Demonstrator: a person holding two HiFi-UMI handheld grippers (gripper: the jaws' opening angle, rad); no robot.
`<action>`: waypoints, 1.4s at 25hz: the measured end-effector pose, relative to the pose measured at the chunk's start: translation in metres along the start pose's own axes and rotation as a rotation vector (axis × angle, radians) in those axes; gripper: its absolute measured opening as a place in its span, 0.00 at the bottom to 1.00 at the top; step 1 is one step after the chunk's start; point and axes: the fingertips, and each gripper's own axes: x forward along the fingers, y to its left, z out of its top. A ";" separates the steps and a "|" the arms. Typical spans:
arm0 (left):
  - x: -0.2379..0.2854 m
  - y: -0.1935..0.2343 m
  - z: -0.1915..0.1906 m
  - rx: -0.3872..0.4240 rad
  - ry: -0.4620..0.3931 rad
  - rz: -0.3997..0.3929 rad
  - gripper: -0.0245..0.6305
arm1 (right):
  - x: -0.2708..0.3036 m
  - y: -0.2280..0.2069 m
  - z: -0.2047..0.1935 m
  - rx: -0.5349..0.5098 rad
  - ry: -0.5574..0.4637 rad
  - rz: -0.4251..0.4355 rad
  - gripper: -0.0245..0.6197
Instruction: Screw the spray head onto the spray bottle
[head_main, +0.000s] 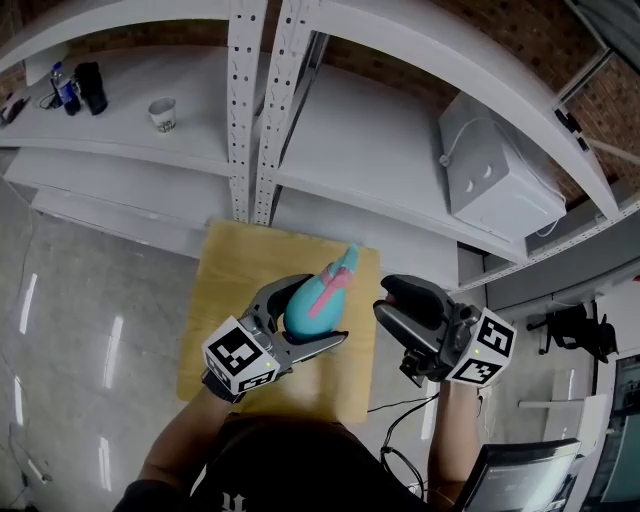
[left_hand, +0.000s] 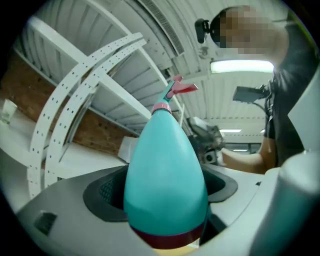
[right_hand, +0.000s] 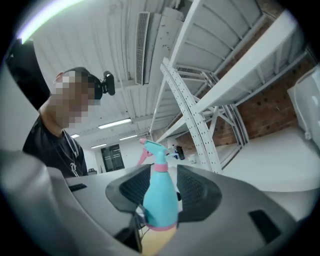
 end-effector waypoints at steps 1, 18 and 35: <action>-0.002 -0.008 0.003 -0.020 0.001 -0.059 0.68 | 0.001 -0.005 0.000 0.016 -0.011 0.038 0.28; 0.001 -0.030 -0.012 0.026 0.173 -0.101 0.68 | 0.051 0.018 -0.001 0.061 0.015 0.144 0.26; 0.008 -0.008 -0.001 0.127 0.101 0.067 0.68 | 0.038 0.013 0.008 0.104 -0.008 -0.084 0.31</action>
